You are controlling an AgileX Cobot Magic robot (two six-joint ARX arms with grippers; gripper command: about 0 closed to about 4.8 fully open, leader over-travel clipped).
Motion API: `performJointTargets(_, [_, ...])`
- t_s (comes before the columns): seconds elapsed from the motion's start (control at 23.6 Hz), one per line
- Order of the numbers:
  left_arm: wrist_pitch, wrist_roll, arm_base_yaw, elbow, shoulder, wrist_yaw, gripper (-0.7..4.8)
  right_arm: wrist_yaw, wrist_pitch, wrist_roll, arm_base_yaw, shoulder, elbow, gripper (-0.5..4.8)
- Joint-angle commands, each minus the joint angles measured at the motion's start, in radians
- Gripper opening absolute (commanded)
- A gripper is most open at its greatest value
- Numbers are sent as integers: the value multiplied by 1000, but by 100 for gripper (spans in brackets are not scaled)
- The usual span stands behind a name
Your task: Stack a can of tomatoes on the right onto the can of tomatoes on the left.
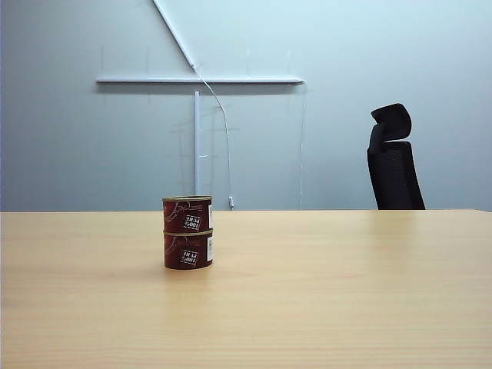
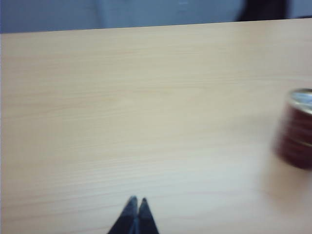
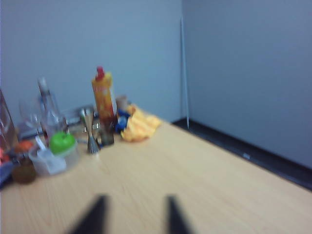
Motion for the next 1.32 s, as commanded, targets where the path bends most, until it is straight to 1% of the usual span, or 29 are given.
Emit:
performJointTargets(0.04, [-8,7,216,0,0,-3,-2,37,-153,5,0,-131,-2,-9])
performJointTargets(0.13, [-6,7,259,0,0,-19,-2,78,-236,3,0,-181,-3,-9])
performJointTargets(0.25, [2,7,253,1,0,-53,-2,114,-311,0,0,-243,-24,-9])
performJointTargets(0.34, [66,7,212,0,0,-58,-2,172,-309,0,-13,-317,-96,-9])
performJointTargets(0.38, [133,7,172,0,0,-61,-2,211,-307,2,-19,-361,-146,-9])
performJointTargets(0.42, [172,7,146,0,0,-61,-2,248,-304,1,-20,-389,-179,-9])
performJointTargets(0.47, [205,7,113,0,0,-56,-2,315,-301,2,-20,-435,-231,-9])
performJointTargets(0.51, [202,7,89,0,0,-28,-2,376,-287,2,-20,-475,-284,-9])
performJointTargets(0.55, [189,7,80,0,0,-15,-2,406,-274,2,-20,-502,-318,-9])
performJointTargets(0.68, [158,7,69,0,0,-16,-2,490,-241,1,-20,-564,-404,-9])
performJointTargets(0.76, [165,7,69,0,0,-16,-2,545,-242,6,-20,-612,-473,-9])
performJointTargets(0.85, [166,7,69,0,0,-22,-2,569,-241,10,-20,-645,-523,-9])
performJointTargets(0.93, [167,7,71,0,0,-23,-2,569,-229,10,-20,-662,-551,-9])
performJointTargets(1.32, [158,7,75,0,0,-26,-2,568,-184,10,-20,-669,-555,-9])
